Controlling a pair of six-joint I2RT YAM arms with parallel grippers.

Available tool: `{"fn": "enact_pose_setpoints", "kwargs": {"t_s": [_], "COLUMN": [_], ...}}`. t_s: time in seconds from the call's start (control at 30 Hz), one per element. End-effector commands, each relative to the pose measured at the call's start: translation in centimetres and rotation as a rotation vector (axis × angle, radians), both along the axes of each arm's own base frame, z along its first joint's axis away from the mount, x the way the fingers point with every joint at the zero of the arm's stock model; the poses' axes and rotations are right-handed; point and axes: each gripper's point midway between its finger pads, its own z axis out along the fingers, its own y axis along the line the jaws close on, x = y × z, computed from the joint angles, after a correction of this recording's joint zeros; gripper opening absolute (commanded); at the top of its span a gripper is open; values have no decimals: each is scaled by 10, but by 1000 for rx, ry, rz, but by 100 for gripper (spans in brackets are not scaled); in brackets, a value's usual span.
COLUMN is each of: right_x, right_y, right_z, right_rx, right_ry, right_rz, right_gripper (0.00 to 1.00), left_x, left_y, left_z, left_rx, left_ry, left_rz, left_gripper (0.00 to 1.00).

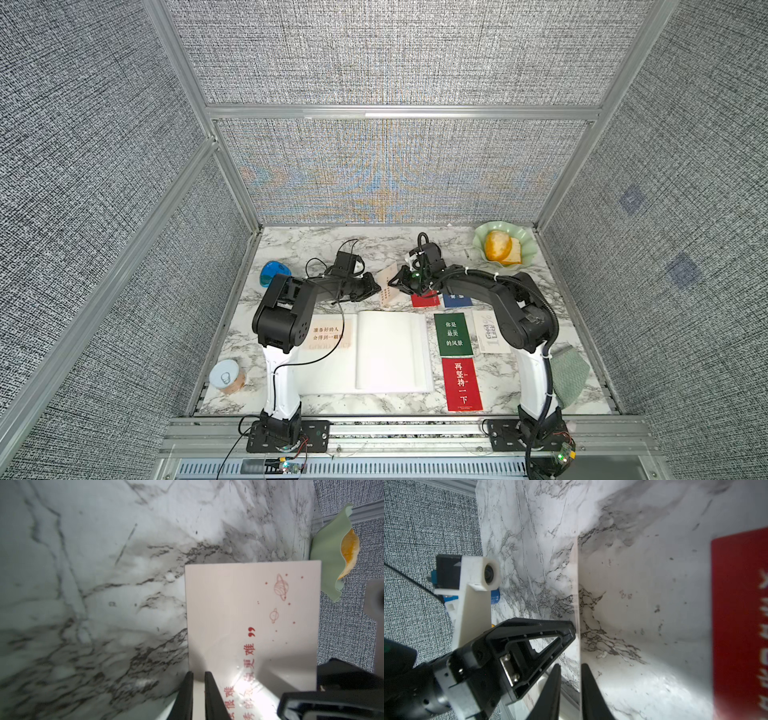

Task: Place the photos into the photo albums
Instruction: Pick up the photo at the center of the board.

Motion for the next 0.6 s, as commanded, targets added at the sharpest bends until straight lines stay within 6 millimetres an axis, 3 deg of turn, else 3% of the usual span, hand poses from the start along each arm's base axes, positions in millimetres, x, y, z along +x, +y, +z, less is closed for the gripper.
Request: {"fn": "enact_pose_setpoints", "kwargs": {"t_s": [0.0,0.1,0.33,0.57], "right_x": [-1,-2,-5,-7], "right_y": [7,7,0,-18], "right_z": [14,16,31,63], "right_rx": [35,33,11,25], "right_ry": [-49,-53,-105,-178], "right_rz": [42,52,63,85], "right_gripper": [9,0,0,0], "left_x": [-6,-4,1,7], "left_y": [6,7,10,20], "left_z": [-9,-6,18,89], "left_rx": [23,20,-2,-39], "left_ry": [45,41,4,-144], "left_rz": [13,16,7,-17], "left_gripper": [16,16,17,37]}}
